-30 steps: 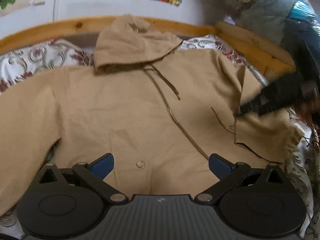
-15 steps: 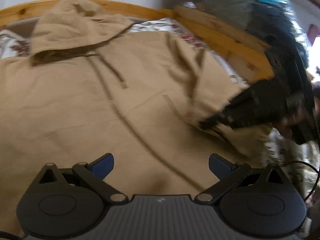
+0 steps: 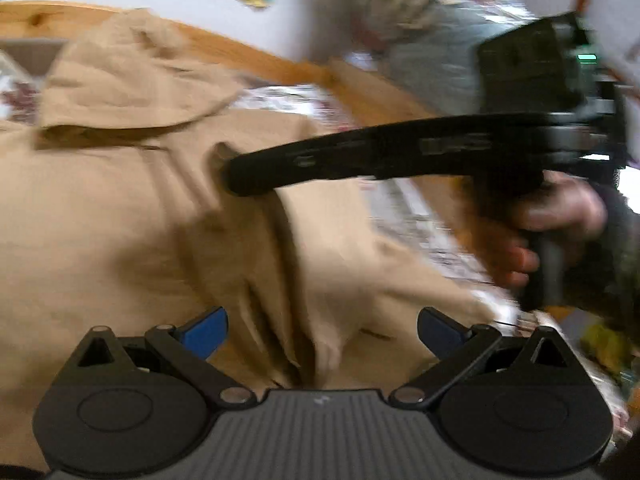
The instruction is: Fold large clothes
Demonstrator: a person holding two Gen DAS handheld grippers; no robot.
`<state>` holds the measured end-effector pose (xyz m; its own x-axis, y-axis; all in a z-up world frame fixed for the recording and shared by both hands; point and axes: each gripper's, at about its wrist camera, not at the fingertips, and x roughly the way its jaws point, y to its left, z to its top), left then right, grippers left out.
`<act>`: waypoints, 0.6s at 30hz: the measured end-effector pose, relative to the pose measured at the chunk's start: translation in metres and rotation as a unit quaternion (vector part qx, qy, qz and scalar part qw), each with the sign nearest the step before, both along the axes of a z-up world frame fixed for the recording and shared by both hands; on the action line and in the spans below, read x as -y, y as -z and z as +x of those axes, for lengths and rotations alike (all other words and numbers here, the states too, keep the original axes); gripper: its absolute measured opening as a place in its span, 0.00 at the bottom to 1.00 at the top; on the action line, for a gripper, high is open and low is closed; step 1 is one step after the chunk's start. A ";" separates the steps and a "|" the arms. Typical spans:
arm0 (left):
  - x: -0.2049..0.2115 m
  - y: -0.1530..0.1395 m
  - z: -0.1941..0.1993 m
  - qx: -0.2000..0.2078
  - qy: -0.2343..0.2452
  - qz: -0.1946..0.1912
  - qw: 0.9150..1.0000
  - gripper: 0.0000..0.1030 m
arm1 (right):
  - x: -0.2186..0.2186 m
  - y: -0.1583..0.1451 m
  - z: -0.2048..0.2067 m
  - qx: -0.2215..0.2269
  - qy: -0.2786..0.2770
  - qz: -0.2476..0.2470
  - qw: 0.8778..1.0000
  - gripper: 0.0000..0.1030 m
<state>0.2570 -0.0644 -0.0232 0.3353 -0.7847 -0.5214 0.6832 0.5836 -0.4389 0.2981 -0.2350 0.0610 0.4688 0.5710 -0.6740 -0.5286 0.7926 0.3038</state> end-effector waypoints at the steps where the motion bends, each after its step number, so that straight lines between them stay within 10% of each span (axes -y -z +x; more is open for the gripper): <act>1: -0.001 0.002 0.005 -0.006 -0.016 0.010 1.000 0.77 | -0.001 0.001 0.003 0.000 -0.002 0.007 1.000 0.00; 2: -0.003 0.005 0.010 -0.015 -0.033 0.018 0.999 0.62 | -0.001 0.002 0.003 0.001 -0.003 0.011 1.000 0.00; 4: -0.005 0.015 0.023 -0.051 -0.068 0.048 0.995 0.02 | 0.001 0.004 0.003 0.001 0.000 0.023 1.000 0.01; 8: -0.027 0.029 0.034 -0.091 -0.124 0.029 0.988 0.01 | 0.026 0.007 -0.011 0.015 0.041 0.042 0.998 0.29; 11: -0.045 0.021 0.039 -0.070 -0.156 0.026 0.985 0.01 | 0.060 0.010 -0.034 0.052 0.108 -0.004 0.993 0.70; 18: -0.086 -0.012 0.048 0.032 -0.235 0.058 0.970 0.01 | 0.105 0.056 -0.078 0.093 0.176 -0.269 0.942 0.81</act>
